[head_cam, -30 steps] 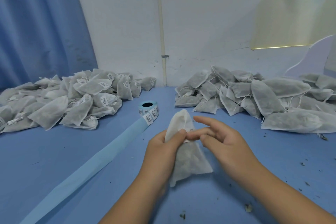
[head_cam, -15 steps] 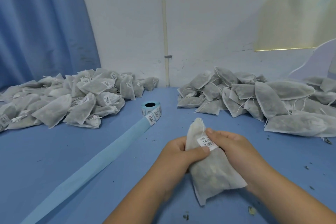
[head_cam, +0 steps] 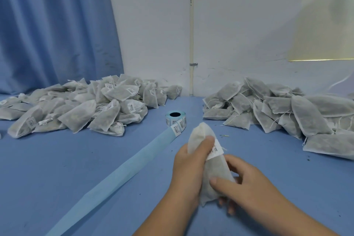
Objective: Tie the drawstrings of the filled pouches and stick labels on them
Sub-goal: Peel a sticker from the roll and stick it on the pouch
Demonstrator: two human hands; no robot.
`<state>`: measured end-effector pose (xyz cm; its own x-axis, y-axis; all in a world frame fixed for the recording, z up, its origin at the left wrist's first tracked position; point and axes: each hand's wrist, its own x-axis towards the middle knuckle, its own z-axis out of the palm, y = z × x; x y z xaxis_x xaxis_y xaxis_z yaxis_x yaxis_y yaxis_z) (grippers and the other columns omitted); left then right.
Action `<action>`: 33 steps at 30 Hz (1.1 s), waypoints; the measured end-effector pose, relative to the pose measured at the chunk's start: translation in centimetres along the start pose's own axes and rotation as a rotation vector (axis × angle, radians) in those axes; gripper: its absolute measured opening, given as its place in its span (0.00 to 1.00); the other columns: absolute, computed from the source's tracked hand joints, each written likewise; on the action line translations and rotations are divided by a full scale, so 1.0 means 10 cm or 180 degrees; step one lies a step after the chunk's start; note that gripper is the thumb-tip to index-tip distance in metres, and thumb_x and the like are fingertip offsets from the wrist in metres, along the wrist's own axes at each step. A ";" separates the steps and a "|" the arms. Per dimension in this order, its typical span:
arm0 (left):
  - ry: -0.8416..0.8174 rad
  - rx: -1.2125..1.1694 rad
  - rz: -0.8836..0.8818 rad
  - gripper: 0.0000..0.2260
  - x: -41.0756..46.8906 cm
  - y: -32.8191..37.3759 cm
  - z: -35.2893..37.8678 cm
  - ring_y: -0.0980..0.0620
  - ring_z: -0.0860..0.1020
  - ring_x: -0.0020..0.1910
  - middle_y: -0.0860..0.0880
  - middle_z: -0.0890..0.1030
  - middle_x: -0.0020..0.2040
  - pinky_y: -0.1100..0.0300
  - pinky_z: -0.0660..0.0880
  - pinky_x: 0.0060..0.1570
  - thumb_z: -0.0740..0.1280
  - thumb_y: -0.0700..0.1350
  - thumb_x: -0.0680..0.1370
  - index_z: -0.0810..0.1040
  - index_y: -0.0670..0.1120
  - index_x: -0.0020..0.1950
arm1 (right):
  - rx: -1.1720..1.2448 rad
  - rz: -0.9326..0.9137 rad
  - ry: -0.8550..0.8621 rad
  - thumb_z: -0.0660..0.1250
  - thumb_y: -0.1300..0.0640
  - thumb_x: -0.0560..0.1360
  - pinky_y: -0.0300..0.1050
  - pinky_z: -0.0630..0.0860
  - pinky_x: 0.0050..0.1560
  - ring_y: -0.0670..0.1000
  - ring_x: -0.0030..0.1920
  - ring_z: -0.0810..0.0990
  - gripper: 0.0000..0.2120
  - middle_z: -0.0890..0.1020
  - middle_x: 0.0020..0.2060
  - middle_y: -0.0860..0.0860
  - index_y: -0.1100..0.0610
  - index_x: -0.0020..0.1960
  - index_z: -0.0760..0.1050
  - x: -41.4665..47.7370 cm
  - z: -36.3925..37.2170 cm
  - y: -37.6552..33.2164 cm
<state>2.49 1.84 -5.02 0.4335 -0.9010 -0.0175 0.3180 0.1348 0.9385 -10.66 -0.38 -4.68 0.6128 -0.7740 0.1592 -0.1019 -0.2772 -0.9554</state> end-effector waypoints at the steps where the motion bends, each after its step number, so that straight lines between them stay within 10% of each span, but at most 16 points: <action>1: -0.0033 0.0079 0.0036 0.11 0.00 0.00 0.00 0.39 0.84 0.41 0.40 0.85 0.41 0.46 0.80 0.44 0.75 0.49 0.71 0.81 0.43 0.45 | -0.0235 -0.0101 0.0085 0.71 0.57 0.71 0.47 0.76 0.28 0.58 0.28 0.81 0.08 0.84 0.37 0.55 0.46 0.46 0.79 0.01 0.02 0.00; 13: 0.0785 -0.0646 -0.0174 0.10 0.32 0.07 -0.37 0.42 0.83 0.41 0.43 0.84 0.37 0.45 0.79 0.52 0.69 0.47 0.75 0.85 0.44 0.37 | -0.0813 -0.0149 0.0286 0.72 0.56 0.69 0.32 0.71 0.34 0.41 0.34 0.78 0.07 0.82 0.38 0.42 0.46 0.44 0.80 0.43 0.32 -0.14; 19: 0.0305 -0.1072 0.0126 0.20 0.46 0.10 -0.54 0.38 0.82 0.56 0.36 0.83 0.54 0.41 0.75 0.63 0.71 0.50 0.75 0.80 0.37 0.60 | -0.0454 -0.0053 0.0307 0.71 0.45 0.71 0.28 0.69 0.32 0.38 0.31 0.77 0.11 0.83 0.33 0.45 0.53 0.39 0.82 0.78 0.37 -0.44; 26: -0.0191 -0.1041 0.0283 0.23 0.47 0.14 -0.53 0.38 0.81 0.58 0.34 0.82 0.57 0.47 0.76 0.61 0.71 0.50 0.73 0.78 0.33 0.60 | -0.0049 0.0004 0.0190 0.76 0.57 0.68 0.48 0.72 0.44 0.52 0.38 0.78 0.08 0.83 0.41 0.64 0.62 0.37 0.80 0.89 0.33 -0.50; 33: -0.0378 -0.0656 0.0406 0.22 0.44 0.16 -0.57 0.40 0.82 0.54 0.35 0.83 0.55 0.50 0.80 0.54 0.71 0.46 0.71 0.78 0.32 0.60 | -0.0091 0.0064 -0.0077 0.75 0.55 0.68 0.47 0.74 0.45 0.50 0.40 0.80 0.05 0.85 0.40 0.55 0.56 0.38 0.83 0.89 0.16 -0.49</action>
<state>9.69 0.47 -5.51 0.3829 -0.9118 0.1485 0.4374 0.3206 0.8402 -3.50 -5.03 1.00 0.6292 -0.7657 0.1336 -0.1366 -0.2782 -0.9508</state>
